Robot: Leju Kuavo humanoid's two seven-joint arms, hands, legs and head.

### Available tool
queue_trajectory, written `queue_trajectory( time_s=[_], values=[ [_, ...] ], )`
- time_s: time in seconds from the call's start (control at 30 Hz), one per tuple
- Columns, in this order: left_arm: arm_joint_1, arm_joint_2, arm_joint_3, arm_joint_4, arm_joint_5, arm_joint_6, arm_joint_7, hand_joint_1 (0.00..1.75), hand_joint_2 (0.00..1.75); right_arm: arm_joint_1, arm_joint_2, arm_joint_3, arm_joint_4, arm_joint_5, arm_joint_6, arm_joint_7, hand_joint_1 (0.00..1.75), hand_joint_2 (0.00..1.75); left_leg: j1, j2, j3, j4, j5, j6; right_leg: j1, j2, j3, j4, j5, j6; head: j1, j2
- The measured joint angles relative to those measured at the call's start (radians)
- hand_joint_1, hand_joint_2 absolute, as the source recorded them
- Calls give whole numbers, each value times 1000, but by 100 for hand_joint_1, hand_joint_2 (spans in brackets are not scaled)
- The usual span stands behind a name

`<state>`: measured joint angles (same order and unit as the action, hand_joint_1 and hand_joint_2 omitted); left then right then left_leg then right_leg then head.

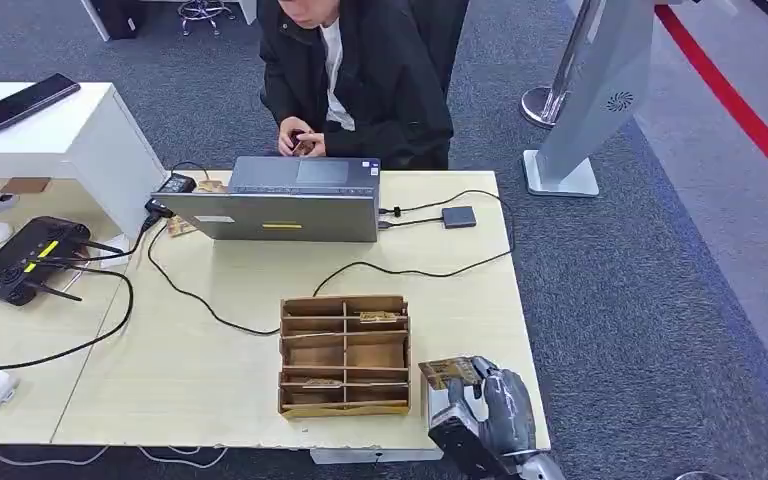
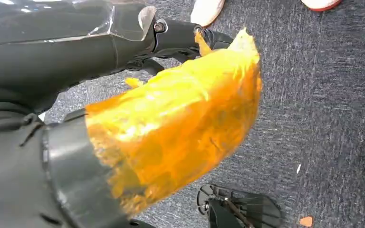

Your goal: Pass the card to the sensor for recognition and then transmit it.

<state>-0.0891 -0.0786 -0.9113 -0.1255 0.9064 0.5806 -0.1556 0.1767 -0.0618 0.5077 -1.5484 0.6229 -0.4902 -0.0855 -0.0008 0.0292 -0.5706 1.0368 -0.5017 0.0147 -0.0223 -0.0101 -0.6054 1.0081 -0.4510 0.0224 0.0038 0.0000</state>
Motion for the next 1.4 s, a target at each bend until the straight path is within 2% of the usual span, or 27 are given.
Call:
queue_trajectory(
  time_s=[1.4],
  values=[
    [0,0,-37,0,12,1,-2,0,0,-9,-17,0,97,-30,46,101,175,175,0,0,0,0,0,0,0,0,0,0,-1,0,0,0]
  ],
)
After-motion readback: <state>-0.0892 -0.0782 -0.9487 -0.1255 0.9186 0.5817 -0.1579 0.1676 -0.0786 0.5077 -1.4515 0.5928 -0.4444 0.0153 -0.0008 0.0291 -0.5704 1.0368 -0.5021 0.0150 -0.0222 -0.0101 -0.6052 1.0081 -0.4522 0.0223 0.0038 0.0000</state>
